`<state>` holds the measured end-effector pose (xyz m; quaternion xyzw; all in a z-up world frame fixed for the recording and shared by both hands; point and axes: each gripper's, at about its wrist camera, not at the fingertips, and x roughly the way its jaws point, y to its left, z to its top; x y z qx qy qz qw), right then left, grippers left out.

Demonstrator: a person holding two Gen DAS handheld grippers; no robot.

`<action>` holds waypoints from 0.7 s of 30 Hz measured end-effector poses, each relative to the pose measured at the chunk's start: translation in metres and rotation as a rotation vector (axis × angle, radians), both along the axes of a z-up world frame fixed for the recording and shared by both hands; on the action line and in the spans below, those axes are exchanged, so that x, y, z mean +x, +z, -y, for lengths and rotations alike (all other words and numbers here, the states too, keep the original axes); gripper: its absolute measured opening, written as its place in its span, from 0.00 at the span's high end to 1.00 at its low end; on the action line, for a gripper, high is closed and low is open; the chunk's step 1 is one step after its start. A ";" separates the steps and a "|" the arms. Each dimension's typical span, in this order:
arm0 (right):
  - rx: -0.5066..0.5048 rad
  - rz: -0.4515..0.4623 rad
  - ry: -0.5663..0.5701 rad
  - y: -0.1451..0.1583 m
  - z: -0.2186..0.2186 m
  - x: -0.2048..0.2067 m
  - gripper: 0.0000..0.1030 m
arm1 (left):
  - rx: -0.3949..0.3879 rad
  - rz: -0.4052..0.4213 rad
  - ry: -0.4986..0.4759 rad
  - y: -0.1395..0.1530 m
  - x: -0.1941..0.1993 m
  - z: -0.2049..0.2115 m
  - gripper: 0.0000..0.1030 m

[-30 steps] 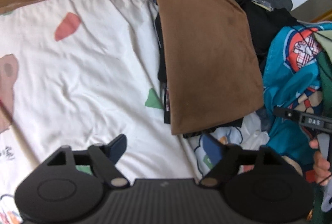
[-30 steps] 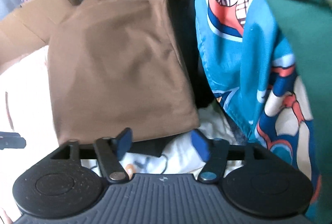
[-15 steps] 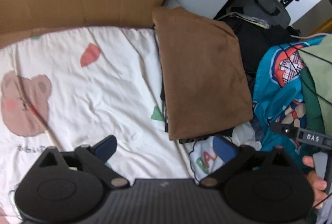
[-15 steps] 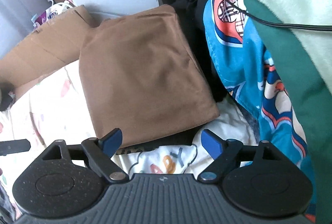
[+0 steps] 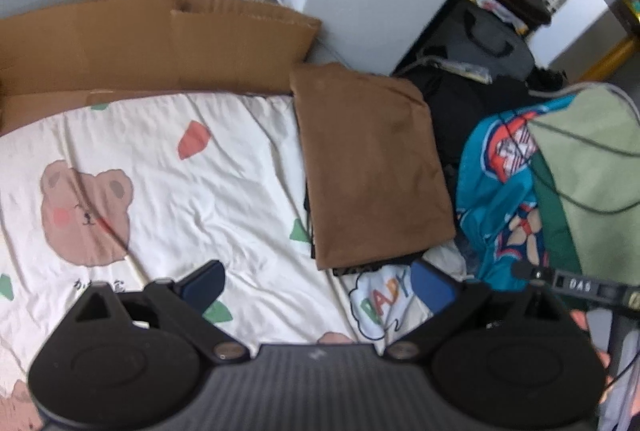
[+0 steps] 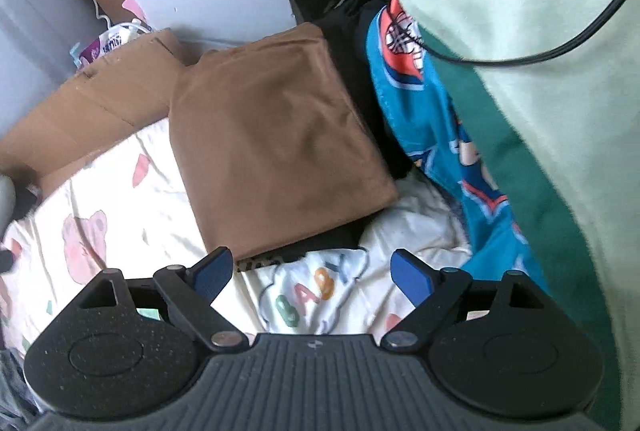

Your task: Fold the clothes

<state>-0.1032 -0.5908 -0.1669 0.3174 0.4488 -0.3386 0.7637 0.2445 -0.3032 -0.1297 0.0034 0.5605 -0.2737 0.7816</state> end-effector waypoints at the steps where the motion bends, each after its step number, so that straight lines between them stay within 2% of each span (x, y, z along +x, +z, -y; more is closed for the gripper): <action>1: -0.005 0.001 0.005 0.004 -0.002 -0.001 0.12 | -0.001 0.002 0.007 0.004 -0.001 -0.003 0.03; 12: 0.011 0.098 0.034 0.039 -0.015 -0.004 0.12 | 0.024 0.043 0.094 0.059 -0.020 -0.048 0.03; 21: 0.004 0.170 0.103 0.081 -0.034 0.004 0.12 | 0.062 0.076 0.242 0.115 -0.041 -0.109 0.03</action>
